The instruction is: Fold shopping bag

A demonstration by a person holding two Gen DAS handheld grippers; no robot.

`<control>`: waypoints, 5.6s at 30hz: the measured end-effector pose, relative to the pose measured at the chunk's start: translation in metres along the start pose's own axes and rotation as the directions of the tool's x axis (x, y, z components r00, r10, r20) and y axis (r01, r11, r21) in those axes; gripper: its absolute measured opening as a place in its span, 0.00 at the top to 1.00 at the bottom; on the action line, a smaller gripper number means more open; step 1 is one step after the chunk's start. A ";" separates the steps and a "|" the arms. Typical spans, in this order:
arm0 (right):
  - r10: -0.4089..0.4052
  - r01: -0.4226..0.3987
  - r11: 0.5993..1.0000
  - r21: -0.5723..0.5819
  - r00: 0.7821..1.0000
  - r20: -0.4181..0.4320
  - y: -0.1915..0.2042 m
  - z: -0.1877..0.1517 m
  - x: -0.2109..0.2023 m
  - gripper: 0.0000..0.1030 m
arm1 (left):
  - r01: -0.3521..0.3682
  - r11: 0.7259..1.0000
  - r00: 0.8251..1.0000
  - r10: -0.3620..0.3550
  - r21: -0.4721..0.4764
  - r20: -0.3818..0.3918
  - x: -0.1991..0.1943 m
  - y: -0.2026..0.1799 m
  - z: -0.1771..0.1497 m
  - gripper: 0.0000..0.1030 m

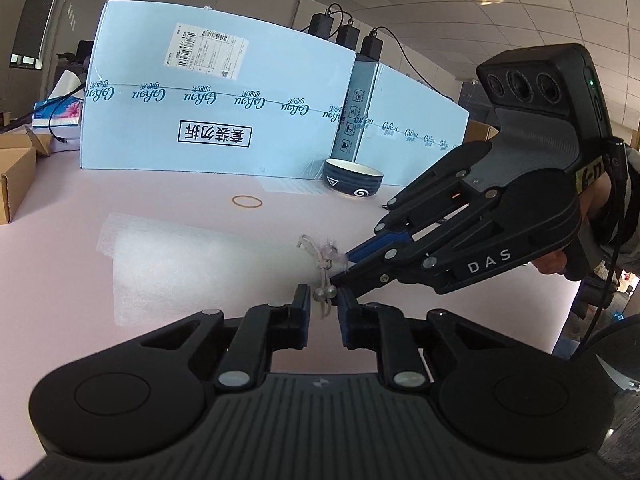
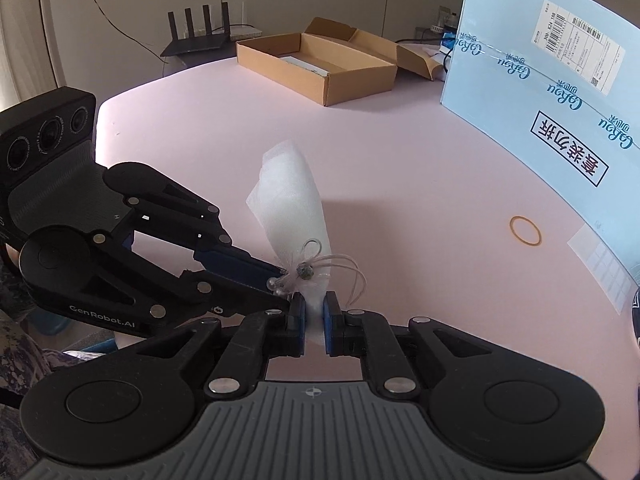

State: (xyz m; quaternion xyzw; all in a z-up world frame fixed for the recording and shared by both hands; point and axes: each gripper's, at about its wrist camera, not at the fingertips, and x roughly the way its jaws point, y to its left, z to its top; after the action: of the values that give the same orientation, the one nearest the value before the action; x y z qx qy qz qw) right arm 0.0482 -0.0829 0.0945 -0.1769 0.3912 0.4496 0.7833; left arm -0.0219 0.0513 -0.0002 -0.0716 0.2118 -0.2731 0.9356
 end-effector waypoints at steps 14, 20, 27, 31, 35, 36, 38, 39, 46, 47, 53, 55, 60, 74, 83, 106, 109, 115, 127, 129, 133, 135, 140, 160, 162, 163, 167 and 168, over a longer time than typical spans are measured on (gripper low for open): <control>0.149 -0.155 0.954 0.258 0.988 0.043 -0.026 -0.006 -0.005 0.92 | -0.156 0.974 0.987 0.160 0.161 -0.009 0.000 -0.004 -0.003 0.94; 0.300 -0.388 0.698 0.602 0.922 0.246 -0.068 -0.029 -0.004 0.92 | -0.180 0.969 0.983 0.181 0.167 0.012 -0.004 -0.006 -0.004 0.94; 0.356 -0.441 0.565 0.697 0.893 0.276 -0.077 -0.044 0.007 0.92 | -0.187 0.968 0.982 0.190 0.166 -0.003 0.004 -0.009 -0.006 0.94; 0.326 -0.401 0.632 0.663 0.914 0.242 -0.075 -0.040 0.000 0.92 | -0.204 0.966 0.978 0.208 0.160 -0.005 0.003 -0.006 -0.006 0.93; 0.278 -0.347 0.703 0.621 0.937 0.209 -0.072 -0.036 -0.004 0.89 | -0.214 0.965 0.976 0.218 0.152 -0.011 0.002 -0.003 -0.006 0.93; 0.254 -0.324 0.723 0.610 0.946 0.201 -0.073 -0.035 -0.004 0.89 | -0.216 0.965 0.975 0.220 0.150 -0.012 0.002 -0.003 -0.006 0.93; 0.221 -0.293 0.751 0.591 0.956 0.193 -0.073 -0.034 -0.003 0.89 | -0.216 0.965 0.975 0.221 0.147 -0.014 0.001 -0.002 -0.007 0.93; 0.212 -0.286 0.759 0.585 0.958 0.194 -0.073 -0.035 -0.002 0.89 | -0.213 0.966 0.976 0.217 0.145 -0.014 0.001 -0.002 -0.007 0.93; 0.135 -0.222 0.818 0.531 0.971 0.198 -0.075 -0.033 0.007 0.78 | -0.161 0.979 0.987 0.163 0.126 -0.008 0.000 -0.007 -0.006 0.92; 0.118 -0.207 0.826 0.524 0.973 0.198 -0.075 -0.032 0.007 0.69 | -0.157 0.980 0.987 0.159 0.120 -0.005 0.000 -0.007 -0.005 0.87; -0.033 -0.086 0.869 0.488 0.972 0.232 -0.079 -0.038 -0.015 0.53 | -0.157 0.985 0.988 0.157 0.072 0.004 -0.014 0.005 -0.005 0.53; -0.089 -0.041 0.886 0.461 0.962 0.257 -0.076 -0.040 -0.030 0.52 | -0.189 0.978 0.982 0.189 0.085 0.011 -0.025 0.014 -0.003 0.45; -0.196 0.101 0.949 0.299 0.930 0.310 -0.047 -0.030 -0.066 0.38 | -0.332 0.898 0.941 0.335 0.289 0.041 -0.051 0.030 0.021 0.20; -0.166 0.169 0.985 -0.026 0.980 0.109 -0.001 0.003 -0.012 0.25 | -0.017 0.409 0.994 0.103 0.913 -0.028 0.007 0.033 0.026 0.20; -0.088 0.087 0.996 -0.029 0.996 -0.014 -0.025 0.006 0.031 0.33 | 0.129 0.327 0.989 0.026 0.936 -0.145 0.039 0.050 0.026 0.20; -0.022 0.013 0.997 0.080 0.993 0.115 -0.034 0.021 0.011 0.90 | 0.227 0.325 0.969 0.022 0.918 -0.247 0.021 0.051 0.034 0.95; -0.007 -0.004 0.998 0.055 0.981 0.193 -0.032 0.047 0.018 0.90 | 0.151 0.318 0.979 0.085 0.936 -0.186 0.002 0.060 0.044 0.95; 0.076 -0.084 0.996 0.010 0.943 0.323 -0.033 0.117 0.059 0.90 | 0.004 0.289 0.952 0.291 0.957 -0.091 -0.035 0.107 0.064 0.95; 0.125 -0.131 0.991 -0.015 0.890 0.439 -0.038 0.227 0.178 0.90 | -0.219 0.423 0.833 0.551 0.879 -0.057 -0.057 0.244 0.115 0.93; 0.123 -0.153 0.988 0.035 0.895 0.429 -0.043 0.235 0.194 0.90 | -0.246 0.456 0.821 0.567 0.855 -0.066 -0.055 0.263 0.114 0.92; 0.138 -0.200 0.972 0.124 0.911 0.390 -0.050 0.245 0.220 0.90 | -0.245 0.489 0.800 0.589 0.837 -0.110 -0.048 0.285 0.107 0.92; 0.145 -0.217 0.963 0.160 0.917 0.372 -0.053 0.248 0.231 0.90 | -0.230 0.509 0.795 0.590 0.829 -0.141 -0.045 0.293 0.102 0.92; 0.141 -0.203 0.965 0.165 0.936 0.322 -0.052 0.251 0.248 0.90 | -0.281 0.607 0.790 0.586 0.743 -0.180 -0.041 0.306 0.102 0.93; 0.054 -0.088 0.989 0.117 0.963 0.265 -0.034 0.243 0.251 0.52 | -0.412 0.610 0.753 0.646 0.677 -0.124 -0.042 0.317 0.106 0.47; 0.032 -0.067 0.991 0.119 0.960 0.279 -0.032 0.243 0.250 0.48 | -0.456 0.572 0.726 0.682 0.682 -0.086 -0.043 0.313 0.106 0.30; 0.019 -0.056 0.991 0.120 0.957 0.290 -0.030 0.242 0.248 0.47 | -0.476 0.558 0.714 0.696 0.680 -0.071 -0.042 0.313 0.107 0.27; -0.030 -0.016 0.991 0.136 0.944 0.329 -0.023 0.240 0.240 0.29 | -0.551 0.529 0.661 0.748 0.646 -0.048 -0.045 0.309 0.107 0.21; -0.039 -0.011 0.990 0.142 0.940 0.338 -0.021 0.240 0.237 0.27 | -0.568 0.520 0.647 0.761 0.638 -0.045 -0.046 0.309 0.107 0.21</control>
State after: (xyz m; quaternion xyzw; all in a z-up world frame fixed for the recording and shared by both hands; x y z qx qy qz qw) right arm 0.2431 0.1908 0.0616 -0.0433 0.2800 0.4387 0.8528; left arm 0.1381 0.3374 0.0350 0.3446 0.2786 0.0539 0.8948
